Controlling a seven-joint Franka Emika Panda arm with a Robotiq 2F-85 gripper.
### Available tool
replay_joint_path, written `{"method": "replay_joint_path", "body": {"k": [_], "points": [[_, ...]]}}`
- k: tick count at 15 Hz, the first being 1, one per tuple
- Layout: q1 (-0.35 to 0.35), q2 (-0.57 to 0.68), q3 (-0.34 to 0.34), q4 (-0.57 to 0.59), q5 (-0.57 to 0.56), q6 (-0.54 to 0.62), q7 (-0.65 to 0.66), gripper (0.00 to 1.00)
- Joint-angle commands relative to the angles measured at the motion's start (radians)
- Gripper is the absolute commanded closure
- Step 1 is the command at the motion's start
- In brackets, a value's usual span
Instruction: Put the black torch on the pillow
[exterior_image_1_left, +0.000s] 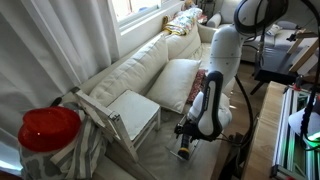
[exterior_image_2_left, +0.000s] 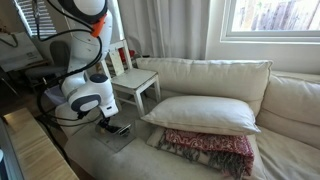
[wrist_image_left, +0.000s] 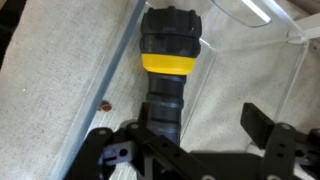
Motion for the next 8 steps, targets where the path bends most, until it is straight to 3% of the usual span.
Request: {"method": "replay_joint_path", "body": {"k": [1,3,4,5,8], "points": [[0.026,0.068,-0.014,0.074,0.047,-0.041,-0.056,0.4],[0.04,0.089,-0.019,0.104,0.066,-0.035,-0.078,0.56],[0.052,0.101,-0.026,0.121,0.076,-0.031,-0.089,0.47],[0.07,0.108,-0.038,0.136,0.091,-0.031,-0.098,0.29],[0.095,0.129,-0.043,0.17,0.114,-0.031,-0.12,0.18]]}}
